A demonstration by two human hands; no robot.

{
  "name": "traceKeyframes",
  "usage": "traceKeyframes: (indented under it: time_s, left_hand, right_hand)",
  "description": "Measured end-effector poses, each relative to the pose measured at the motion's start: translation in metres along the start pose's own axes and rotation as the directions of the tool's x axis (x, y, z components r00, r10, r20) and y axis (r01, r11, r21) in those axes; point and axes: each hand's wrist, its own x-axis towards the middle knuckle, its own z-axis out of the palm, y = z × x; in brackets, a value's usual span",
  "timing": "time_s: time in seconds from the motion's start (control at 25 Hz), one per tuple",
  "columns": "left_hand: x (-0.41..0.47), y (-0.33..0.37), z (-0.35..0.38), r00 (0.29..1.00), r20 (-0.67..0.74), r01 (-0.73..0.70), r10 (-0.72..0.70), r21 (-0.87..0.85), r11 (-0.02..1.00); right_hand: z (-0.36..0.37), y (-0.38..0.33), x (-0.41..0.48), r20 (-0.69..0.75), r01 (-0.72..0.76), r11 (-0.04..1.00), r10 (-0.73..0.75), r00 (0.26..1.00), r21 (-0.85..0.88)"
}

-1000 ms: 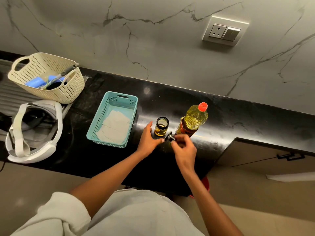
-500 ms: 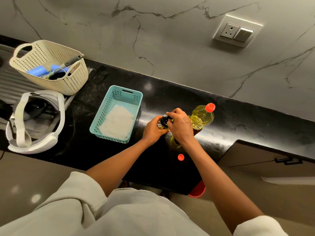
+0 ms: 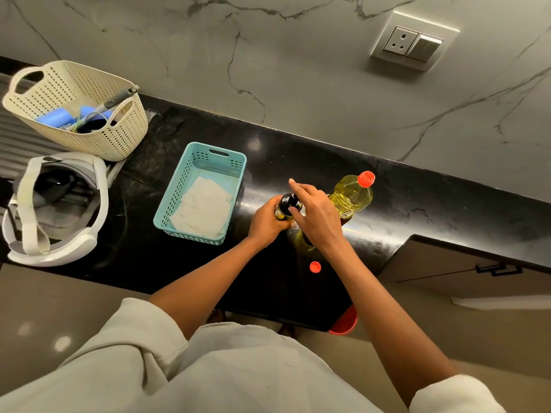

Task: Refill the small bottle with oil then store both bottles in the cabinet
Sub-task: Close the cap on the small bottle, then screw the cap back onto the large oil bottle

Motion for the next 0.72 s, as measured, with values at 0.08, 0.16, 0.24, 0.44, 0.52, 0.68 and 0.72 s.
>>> traceKeyframes:
  time_s: [0.08,0.16,0.24,0.44,0.52,0.68,0.72]
  left_hand:
    - [-0.005,-0.002,0.001,0.996,-0.034,0.085,-0.083,0.055,0.995]
    - [-0.023,-0.007,0.007,0.981,-0.131,0.164,-0.143,0.16,0.973]
    - [-0.052,-0.013,0.021,0.989,-0.134,0.105,-0.059,0.367,0.924]
    - [-0.087,-0.025,0.05,0.971,0.232,-0.212,0.054,0.739,0.64]
    - [-0.08,-0.022,0.052,0.956,0.292,-0.225,-0.017,0.773,0.593]
    - [-0.074,-0.014,0.054,0.944,0.323,-0.229,-0.074,0.797,0.559]
    - [-0.075,-0.013,0.055,0.946,0.316,-0.221,-0.077,0.797,0.562]
  right_hand:
    - [0.005,0.007,-0.037,-0.091,-0.057,0.997,0.062,0.994,0.055]
    - [0.018,0.02,-0.084,-0.086,-0.166,0.983,0.173,0.981,0.074]
    - [0.035,0.033,-0.125,0.029,-0.281,0.958,0.28,0.96,0.053]
    - [0.059,0.054,-0.167,0.201,-0.291,0.954,0.299,0.933,-0.067]
    - [0.06,0.057,-0.168,0.188,-0.3,0.952,0.306,0.933,-0.06]
    - [0.062,0.064,-0.163,0.09,-0.35,0.933,0.343,0.935,0.079]
    - [0.06,0.065,-0.161,0.058,-0.416,0.887,0.413,0.909,0.203]
